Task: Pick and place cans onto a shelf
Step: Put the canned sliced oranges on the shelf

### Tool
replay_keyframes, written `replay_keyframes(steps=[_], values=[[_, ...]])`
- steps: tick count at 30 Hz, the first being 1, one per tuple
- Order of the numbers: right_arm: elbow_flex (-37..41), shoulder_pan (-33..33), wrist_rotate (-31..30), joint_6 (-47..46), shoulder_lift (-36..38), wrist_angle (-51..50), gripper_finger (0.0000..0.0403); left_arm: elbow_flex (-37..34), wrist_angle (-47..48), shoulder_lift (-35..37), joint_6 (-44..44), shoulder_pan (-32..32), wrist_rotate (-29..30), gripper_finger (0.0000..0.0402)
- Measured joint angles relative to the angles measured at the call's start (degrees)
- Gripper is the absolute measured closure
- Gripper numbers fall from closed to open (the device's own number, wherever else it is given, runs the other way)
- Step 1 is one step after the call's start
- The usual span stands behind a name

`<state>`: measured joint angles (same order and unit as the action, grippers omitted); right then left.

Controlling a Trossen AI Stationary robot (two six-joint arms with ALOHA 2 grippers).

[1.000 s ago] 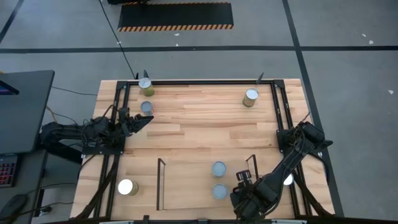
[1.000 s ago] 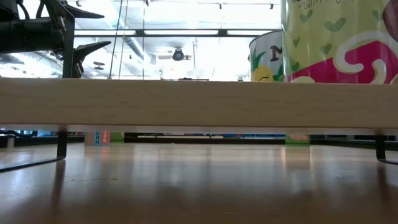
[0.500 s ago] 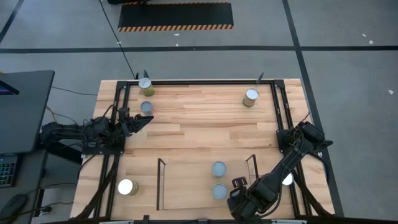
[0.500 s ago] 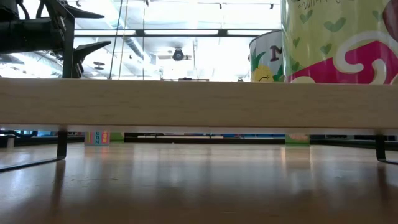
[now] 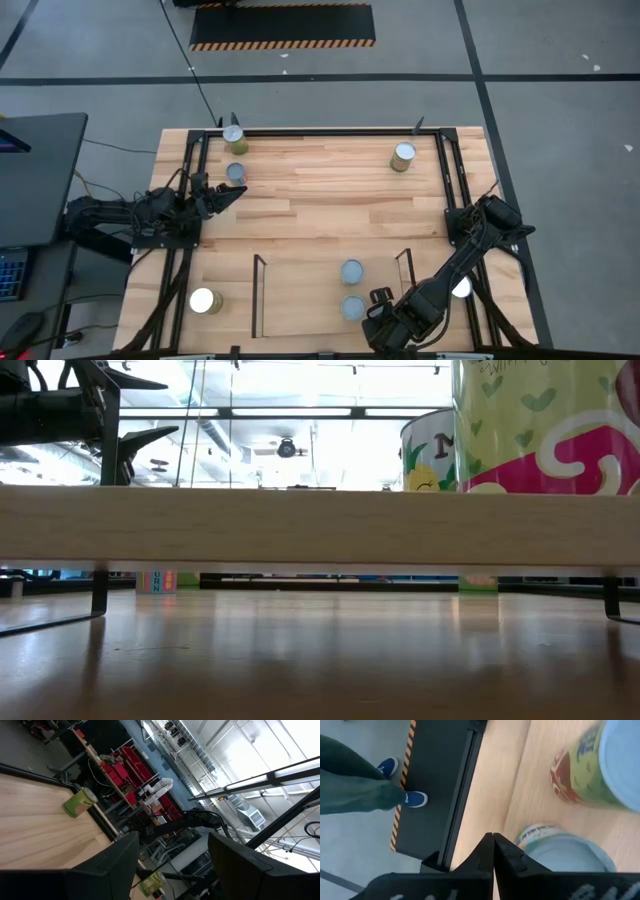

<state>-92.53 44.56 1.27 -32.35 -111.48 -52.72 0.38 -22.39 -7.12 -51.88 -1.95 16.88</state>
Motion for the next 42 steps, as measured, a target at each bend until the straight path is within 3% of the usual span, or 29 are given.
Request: replay_keyframes(steps=[19, 23, 29, 42], values=[[-1.5, -0.4, 2.8, -0.3, 0.0, -16.3, 0.04, 0.0, 0.0, 0.0, 0.0, 0.0, 0.0, 0.0157], [-5.4, -0.3, 2.1, 0.5, 0.0, -16.8, 0.04, 0.0, 0.0, 0.0, 0.0, 0.0, 0.0, 0.0157], [-5.9, -1.1, -6.2, 1.0, 0.0, -18.0, 0.04, 0.0, 0.0, 0.0, 0.0, 0.0, 0.0, 0.0157], [0.1, -2.3, -3.5, 3.5, 0.0, -14.5, 0.04, 0.0, 0.0, 0.0, 0.0, 0.0, 0.0, 0.0157]])
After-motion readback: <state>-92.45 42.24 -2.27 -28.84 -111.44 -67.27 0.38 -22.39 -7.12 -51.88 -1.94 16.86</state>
